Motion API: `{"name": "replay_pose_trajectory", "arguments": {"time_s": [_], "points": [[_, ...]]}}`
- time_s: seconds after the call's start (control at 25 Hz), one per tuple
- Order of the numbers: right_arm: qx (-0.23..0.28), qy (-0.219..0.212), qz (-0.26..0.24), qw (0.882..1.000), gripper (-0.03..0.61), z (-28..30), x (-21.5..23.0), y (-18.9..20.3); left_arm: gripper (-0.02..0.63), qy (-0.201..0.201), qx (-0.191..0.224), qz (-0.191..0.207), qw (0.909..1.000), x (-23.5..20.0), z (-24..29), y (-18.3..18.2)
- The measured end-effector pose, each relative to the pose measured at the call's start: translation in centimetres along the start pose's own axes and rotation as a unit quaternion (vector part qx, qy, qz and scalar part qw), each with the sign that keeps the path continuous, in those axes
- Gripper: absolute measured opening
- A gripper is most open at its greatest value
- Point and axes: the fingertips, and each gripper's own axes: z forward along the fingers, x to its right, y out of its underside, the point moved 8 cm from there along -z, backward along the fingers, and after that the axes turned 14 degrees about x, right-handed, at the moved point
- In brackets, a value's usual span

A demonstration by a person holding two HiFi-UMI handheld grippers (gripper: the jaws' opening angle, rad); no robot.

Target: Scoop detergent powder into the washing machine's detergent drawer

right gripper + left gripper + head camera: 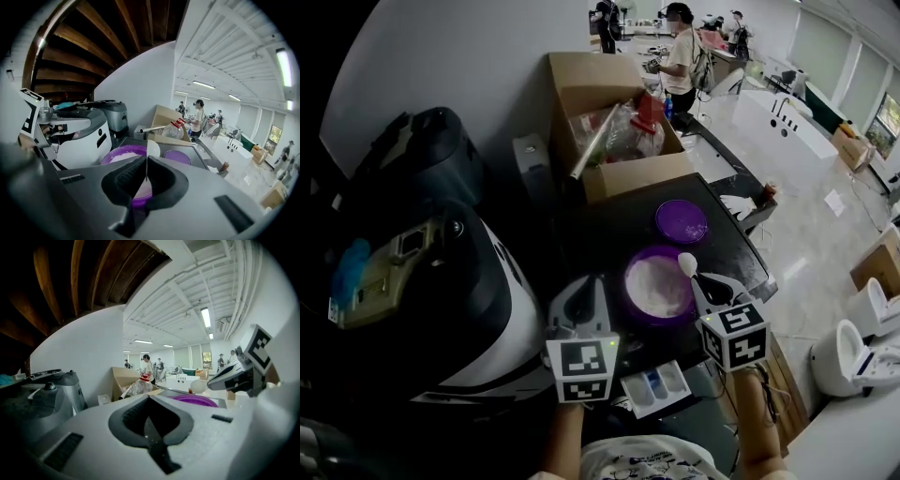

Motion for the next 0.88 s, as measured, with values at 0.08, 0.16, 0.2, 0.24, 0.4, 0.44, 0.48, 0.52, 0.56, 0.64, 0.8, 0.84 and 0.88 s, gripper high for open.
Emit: {"name": "replay_pose_trajectory", "arguments": {"time_s": [0.08, 0.16, 0.2, 0.24, 0.4, 0.44, 0.48, 0.52, 0.56, 0.64, 0.8, 0.84, 0.88], "points": [[-0.011, -0.013, -0.015, 1.0, 0.02, 0.3, 0.1, -0.1, 0.002, -0.003, -0.003, 0.004, 1.0, 0.1, 0.0, 0.0], [-0.023, -0.028, -0.028, 0.999, 0.02, 0.6, 0.3, -0.1, 0.002, -0.006, -0.007, 0.006, 0.9999, 0.1, 0.0, 0.0], [-0.03, -0.036, -0.033, 0.998, 0.02, 0.8, 0.5, -0.1, 0.002, -0.007, -0.009, 0.006, 0.9999, 0.1, 0.1, 0.1], [-0.038, -0.044, -0.036, 0.998, 0.02, 1.1, 0.6, 0.0, 0.002, -0.009, -0.011, 0.007, 0.9999, 0.1, 0.1, 0.1], [-0.076, -0.08, -0.049, 0.993, 0.02, 2.0, 1.0, 0.3, 0.002, -0.014, -0.02, 0.01, 0.9997, -0.1, -0.1, 0.3], [-0.088, -0.09, -0.053, 0.991, 0.02, 2.3, 1.1, 0.4, 0.002, -0.014, -0.021, 0.011, 0.9996, -0.1, -0.1, 0.3], [-0.099, -0.101, -0.057, 0.988, 0.02, 2.5, 1.2, 0.4, 0.002, -0.014, -0.022, 0.012, 0.9996, -0.1, -0.1, 0.3], [-0.111, -0.113, -0.06, 0.986, 0.02, 2.7, 1.2, 0.5, 0.002, -0.014, -0.023, 0.014, 0.9995, -0.1, -0.2, 0.3], [-0.121, -0.124, -0.063, 0.983, 0.02, 2.9, 1.3, 0.5, 0.002, -0.014, -0.024, 0.015, 0.9995, 0.0, -0.2, 0.4], [-0.142, -0.142, -0.071, 0.977, 0.02, 3.3, 1.4, 0.6, 0.002, -0.013, -0.027, 0.017, 0.9994, 0.1, -0.3, 0.4], [-0.176, -0.159, -0.094, 0.967, 0.02, 3.9, 1.8, 1.3, 0.002, -0.014, -0.034, 0.016, 0.9992, 0.3, -0.5, 0.8], [-0.182, -0.164, -0.097, 0.965, 0.02, 4.1, 1.8, 1.5, 0.002, -0.013, -0.035, 0.016, 0.9992, 0.3, -0.5, 0.8], [-0.189, -0.168, -0.101, 0.962, 0.02, 4.2, 1.8, 1.7, 0.002, -0.013, -0.036, 0.016, 0.9991, 0.3, -0.5, 0.8]]}}
